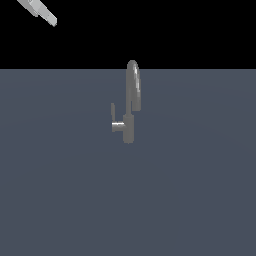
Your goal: Turn on the faucet by rotating a designated handle.
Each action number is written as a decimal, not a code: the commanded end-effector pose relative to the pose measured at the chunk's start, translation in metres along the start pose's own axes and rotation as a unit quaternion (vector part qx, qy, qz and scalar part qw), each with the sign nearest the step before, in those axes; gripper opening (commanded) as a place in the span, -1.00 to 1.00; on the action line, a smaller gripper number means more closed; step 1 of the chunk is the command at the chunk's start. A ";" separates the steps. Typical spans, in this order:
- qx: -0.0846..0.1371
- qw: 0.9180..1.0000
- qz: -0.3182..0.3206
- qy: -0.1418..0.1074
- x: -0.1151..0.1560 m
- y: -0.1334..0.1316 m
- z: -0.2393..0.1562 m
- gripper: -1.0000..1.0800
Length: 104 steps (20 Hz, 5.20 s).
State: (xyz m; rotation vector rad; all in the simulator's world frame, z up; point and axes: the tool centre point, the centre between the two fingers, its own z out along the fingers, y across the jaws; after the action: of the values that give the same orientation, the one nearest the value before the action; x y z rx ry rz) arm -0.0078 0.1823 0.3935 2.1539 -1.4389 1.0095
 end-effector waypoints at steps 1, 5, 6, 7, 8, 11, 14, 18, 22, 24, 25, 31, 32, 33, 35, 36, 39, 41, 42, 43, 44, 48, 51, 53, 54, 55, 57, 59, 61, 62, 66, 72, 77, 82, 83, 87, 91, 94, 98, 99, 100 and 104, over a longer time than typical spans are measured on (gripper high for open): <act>-0.019 1.000 0.018 0.003 -0.014 -0.008 0.040 -1.00; -0.051 0.998 0.047 0.005 -0.033 -0.014 0.109 -1.00; -0.059 0.997 0.054 0.005 -0.038 -0.013 0.125 -1.00; -0.066 0.996 0.061 0.005 -0.042 -0.013 0.140 -1.00; -0.073 0.995 0.068 0.005 -0.046 -0.012 0.155 -1.00; -0.093 0.992 0.085 0.004 -0.056 -0.007 0.194 -1.00; -0.108 0.989 0.099 0.002 -0.063 0.000 0.225 -1.00; -0.122 0.986 0.112 0.001 -0.070 0.007 0.253 -1.00; -0.129 0.985 0.117 0.000 -0.073 0.010 0.265 -1.00; -0.129 0.985 0.117 0.000 -0.073 0.010 0.266 -1.00; -0.129 0.985 0.117 0.000 -0.073 0.010 0.266 -1.00; -0.129 0.985 0.117 0.000 -0.073 0.021 0.260 -1.00; -0.129 0.985 0.117 0.000 -0.073 0.024 0.259 -1.00; -0.129 0.985 0.117 0.000 -0.073 0.027 0.258 -1.00; -0.129 0.985 0.117 0.000 -0.073 0.032 0.255 -1.00; -0.129 0.985 0.117 0.000 -0.073 0.035 0.254 -1.00; -0.129 0.985 0.117 0.000 -0.073 0.043 0.250 -1.00; -0.129 0.985 0.117 0.000 -0.073 0.049 0.247 -1.00; -0.129 0.985 0.117 0.000 -0.073 0.052 0.246 -1.00; -0.129 0.985 0.117 0.000 -0.073 0.055 0.244 -1.00; -0.129 0.985 0.117 0.000 -0.073 0.055 0.244 -1.00; -0.125 0.985 0.115 -0.001 -0.079 0.058 0.245 -1.00; -0.126 0.985 0.116 0.000 -0.083 0.068 0.246 -1.00; -0.127 0.985 0.116 0.000 -0.085 0.074 0.246 -1.00; -0.127 0.985 0.116 0.000 -0.087 0.078 0.245 -1.00; -0.127 0.985 0.116 0.000 -0.088 0.081 0.246 -1.00; -0.128 0.985 0.117 0.000 -0.091 0.088 0.246 -1.00; -0.128 0.985 0.117 0.000 -0.093 0.094 0.246 -1.00; -0.129 0.985 0.117 0.000 -0.094 0.098 0.246 -1.00; -0.116 0.986 0.116 0.000 -0.093 0.085 0.238 -1.00; -0.120 0.986 0.117 0.000 -0.106 0.099 0.249 -1.00; -0.127 0.985 0.117 0.000 -0.126 0.118 0.266 -1.00; -0.114 0.987 0.118 -0.001 -0.132 0.111 0.263 -1.00; -0.121 0.986 0.118 -0.001 -0.148 0.113 0.285 -1.00; -0.122 0.986 0.118 -0.001 -0.152 0.113 0.289 -1.00; -0.128 0.985 0.117 0.000 -0.165 0.115 0.306 -1.00; -0.107 0.987 0.123 0.001 -0.155 0.096 0.290 -1.00; -0.111 0.986 0.122 0.001 -0.160 0.093 0.300 -1.00; -0.117 0.986 0.121 0.000 -0.167 0.088 0.313 -1.00; -0.118 0.986 0.120 0.000 -0.168 0.087 0.316 -1.00; -0.120 0.986 0.120 0.000 -0.170 0.085 0.319 -1.00; -0.125 0.985 0.118 0.000 -0.176 0.081 0.332 -1.00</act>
State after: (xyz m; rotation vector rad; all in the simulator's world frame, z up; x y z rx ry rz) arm 0.0049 0.0691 0.0471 1.8739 -1.7604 0.8745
